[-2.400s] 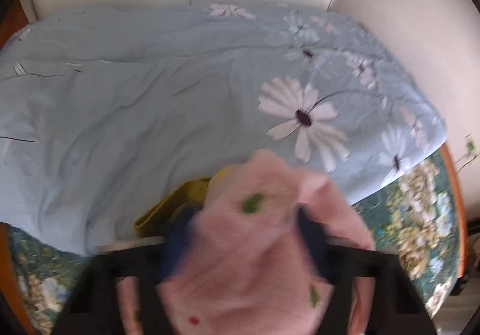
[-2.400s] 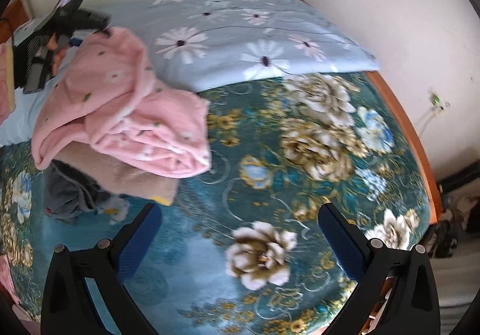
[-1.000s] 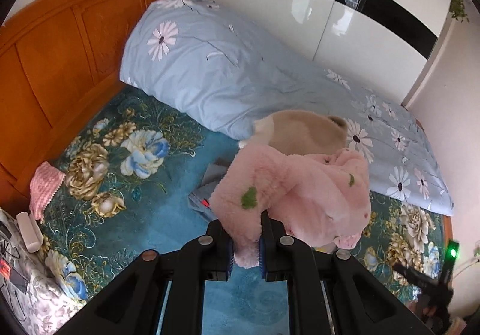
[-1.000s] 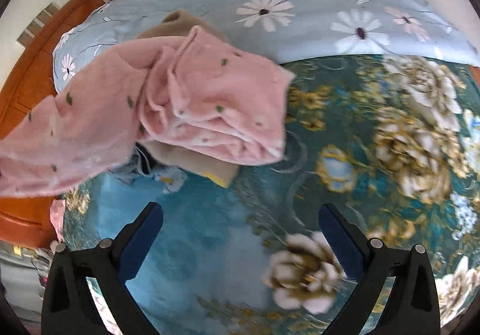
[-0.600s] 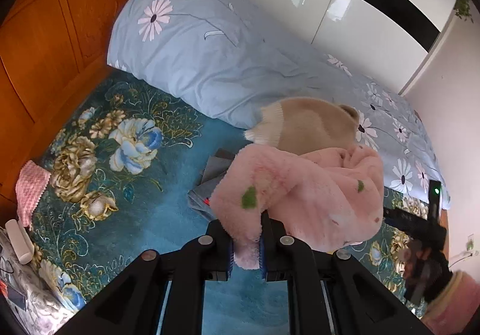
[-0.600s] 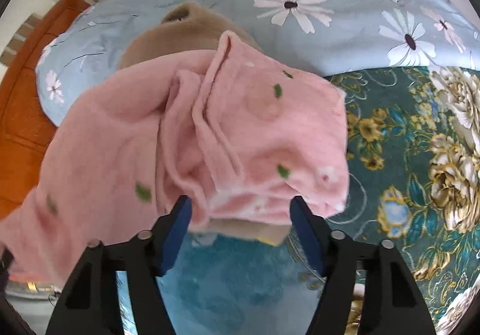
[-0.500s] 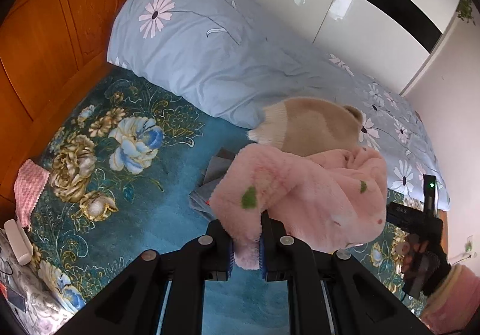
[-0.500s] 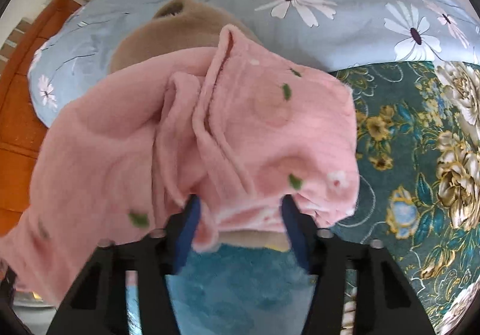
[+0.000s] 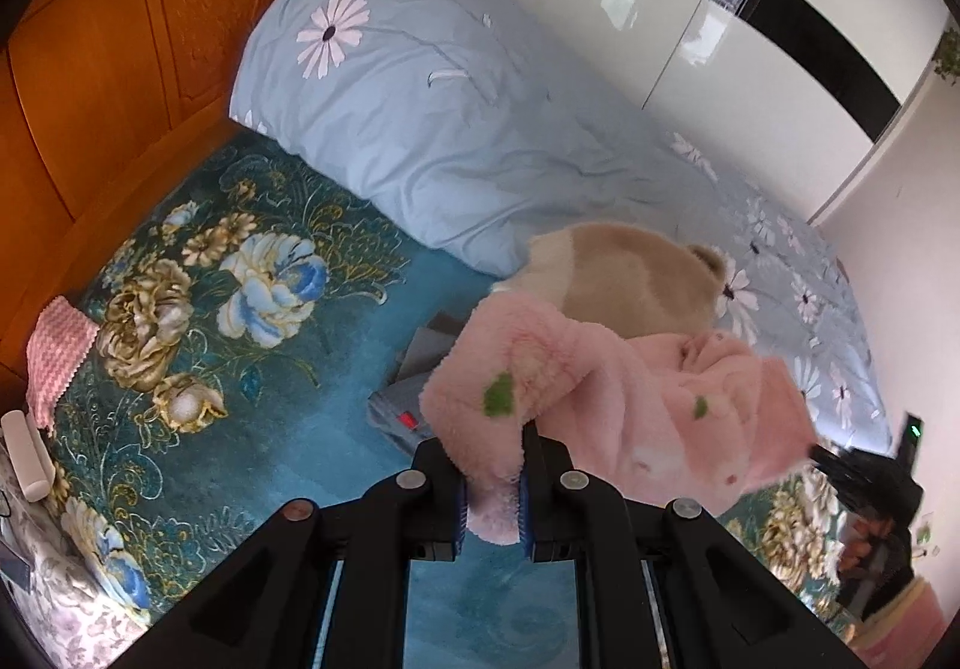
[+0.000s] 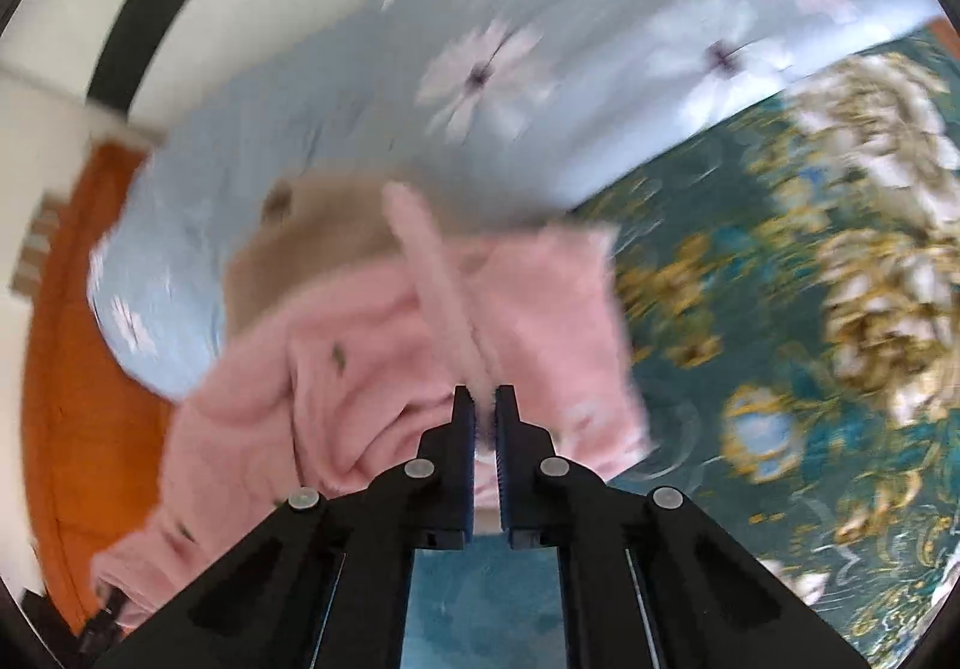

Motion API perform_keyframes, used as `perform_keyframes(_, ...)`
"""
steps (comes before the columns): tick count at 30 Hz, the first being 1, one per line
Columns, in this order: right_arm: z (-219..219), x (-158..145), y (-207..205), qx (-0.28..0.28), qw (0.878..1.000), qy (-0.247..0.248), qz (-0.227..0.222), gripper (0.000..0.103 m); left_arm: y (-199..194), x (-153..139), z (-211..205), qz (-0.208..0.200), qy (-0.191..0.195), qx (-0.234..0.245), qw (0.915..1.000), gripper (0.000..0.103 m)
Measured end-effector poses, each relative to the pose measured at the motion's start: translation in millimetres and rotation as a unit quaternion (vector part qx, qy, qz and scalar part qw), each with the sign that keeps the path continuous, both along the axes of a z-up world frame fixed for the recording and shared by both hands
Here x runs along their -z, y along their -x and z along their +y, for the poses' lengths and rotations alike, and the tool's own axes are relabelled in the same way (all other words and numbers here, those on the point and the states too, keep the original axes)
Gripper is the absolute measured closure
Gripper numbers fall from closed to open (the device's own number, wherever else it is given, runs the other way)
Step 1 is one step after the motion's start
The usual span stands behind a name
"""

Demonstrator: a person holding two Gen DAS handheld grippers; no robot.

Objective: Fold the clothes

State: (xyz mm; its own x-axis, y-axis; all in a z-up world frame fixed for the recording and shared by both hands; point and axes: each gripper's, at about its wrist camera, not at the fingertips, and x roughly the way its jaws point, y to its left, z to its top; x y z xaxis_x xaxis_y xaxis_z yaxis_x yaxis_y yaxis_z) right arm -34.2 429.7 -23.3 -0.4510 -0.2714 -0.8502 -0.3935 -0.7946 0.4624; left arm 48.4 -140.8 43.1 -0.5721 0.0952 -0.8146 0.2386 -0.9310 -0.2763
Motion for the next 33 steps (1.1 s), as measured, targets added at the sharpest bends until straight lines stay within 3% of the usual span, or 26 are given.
perform_keyframes(4,82.5,-44.4,-30.1,0.066,0.997,-0.031,0.036,0.098,-7.2,-23.3,11.4,0.025,0.002,-0.002,0.9997,0.090)
perform_keyframes(11,192.3,-60.3,-90.4,0.151,0.985,-0.076,0.030,0.098,-29.0,-55.4,16.3,0.055,0.011,-0.010,0.9984,0.090)
perform_keyframes(13,214.8,-55.6,-104.5,0.174,0.980,-0.094,0.020,0.098,-33.9,-55.1,17.2,0.052,0.017,-0.041,0.9977,0.090)
perform_keyframes(17,240.9,-11.5,-121.0,0.197,0.975,-0.086,-0.054,0.098,-40.0,-43.2,19.3,0.034,0.013,-0.044,0.9984,0.090)
perform_keyframes(22,214.8,35.5,-124.8,0.165,0.977,-0.078,-0.111,0.096,-40.7,-16.0,26.2,-0.006,0.016,-0.036,0.9992,0.090)
perform_keyframes(24,203.9,38.6,-125.4,0.169,0.972,-0.099,-0.129,0.095,-40.8,-5.3,25.8,-0.019,0.017,-0.037,0.9990,0.090)
perform_keyframes(26,195.2,37.3,-125.8,0.177,0.966,-0.122,-0.144,0.085,-41.3,4.0,20.8,-0.027,0.010,-0.040,0.9988,0.090)
perform_keyframes(28,172.8,27.8,-118.7,0.172,0.968,-0.131,-0.125,0.082,-41.0,14.6,12.6,-0.034,0.000,-0.046,0.9984,0.090)
perform_keyframes(33,47.7,46.3,-74.6,0.018,0.993,-0.058,-0.098,0.064,-35.5,41.3,-6.5,-0.055,-0.032,-0.059,0.9962,0.090)
